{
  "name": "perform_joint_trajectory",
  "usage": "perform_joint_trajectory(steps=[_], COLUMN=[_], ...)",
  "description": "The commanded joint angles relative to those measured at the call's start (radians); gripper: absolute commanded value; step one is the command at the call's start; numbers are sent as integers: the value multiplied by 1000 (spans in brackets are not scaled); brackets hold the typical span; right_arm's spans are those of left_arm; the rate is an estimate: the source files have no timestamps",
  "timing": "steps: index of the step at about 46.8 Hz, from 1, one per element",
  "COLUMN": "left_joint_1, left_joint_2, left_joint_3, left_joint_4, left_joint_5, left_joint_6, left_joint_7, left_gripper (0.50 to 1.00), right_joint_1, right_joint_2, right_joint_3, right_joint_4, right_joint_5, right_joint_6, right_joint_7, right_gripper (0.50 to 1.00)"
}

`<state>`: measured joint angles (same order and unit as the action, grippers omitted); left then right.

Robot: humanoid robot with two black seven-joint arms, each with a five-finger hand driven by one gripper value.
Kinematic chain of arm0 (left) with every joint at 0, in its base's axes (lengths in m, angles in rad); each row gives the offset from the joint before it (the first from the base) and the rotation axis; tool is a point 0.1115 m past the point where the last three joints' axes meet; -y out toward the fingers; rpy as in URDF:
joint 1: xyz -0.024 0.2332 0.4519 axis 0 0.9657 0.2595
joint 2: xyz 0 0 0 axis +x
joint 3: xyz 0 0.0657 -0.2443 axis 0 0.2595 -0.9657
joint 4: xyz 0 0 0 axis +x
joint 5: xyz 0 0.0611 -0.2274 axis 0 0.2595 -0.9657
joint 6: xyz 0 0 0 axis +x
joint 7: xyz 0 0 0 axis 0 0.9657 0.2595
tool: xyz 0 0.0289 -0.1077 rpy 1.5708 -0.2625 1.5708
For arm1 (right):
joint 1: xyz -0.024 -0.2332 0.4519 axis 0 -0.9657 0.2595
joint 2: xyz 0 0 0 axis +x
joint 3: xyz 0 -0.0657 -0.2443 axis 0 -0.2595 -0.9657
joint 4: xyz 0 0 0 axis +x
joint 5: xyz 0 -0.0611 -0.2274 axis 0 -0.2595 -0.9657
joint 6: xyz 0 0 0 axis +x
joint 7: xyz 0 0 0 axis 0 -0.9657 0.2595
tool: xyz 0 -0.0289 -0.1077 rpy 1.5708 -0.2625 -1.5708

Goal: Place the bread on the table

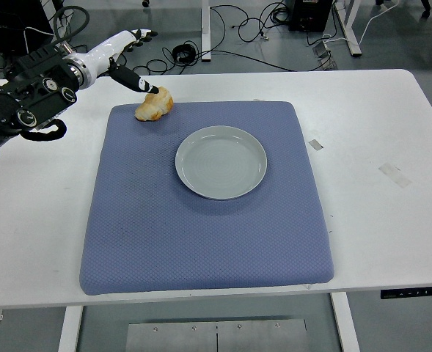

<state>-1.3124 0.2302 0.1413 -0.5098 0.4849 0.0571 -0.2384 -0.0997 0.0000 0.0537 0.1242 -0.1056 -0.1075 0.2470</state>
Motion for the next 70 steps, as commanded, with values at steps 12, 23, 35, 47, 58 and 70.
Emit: perform_joint_trajectory(steps=[12, 23, 35, 47, 58, 70], left_joint_1=[78, 88, 110, 162, 185, 188], left_joint_2=[-37, -32, -54, -120, -175, -192], left_joint_3=[-147, -176, -373, -511, -539, -583], left_joint_4=[172, 254, 272, 272, 272, 272], left_joint_5=[-127, -314, -384, -411, -505, -509], left_joint_6=[-29, -146, -166, -148, -120, -120], left_joint_7=[-110, -108, 21, 41, 36, 25], left_gripper=[969, 972, 975, 978, 978, 978], right_joint_1=[0, 0, 0, 5, 21, -3], right_joint_2=[0, 0, 0, 0, 0, 0], right_joint_3=[0, 0, 0, 3, 6, 0], right_joint_4=[0, 0, 0, 14, 21, 18], right_joint_5=[0, 0, 1, 1, 1, 0], right_joint_6=[0, 0, 0, 0, 2, 2], right_joint_7=[0, 0, 0, 0, 0, 0], right_gripper=[1000, 1000, 1000, 1000, 1000, 1000])
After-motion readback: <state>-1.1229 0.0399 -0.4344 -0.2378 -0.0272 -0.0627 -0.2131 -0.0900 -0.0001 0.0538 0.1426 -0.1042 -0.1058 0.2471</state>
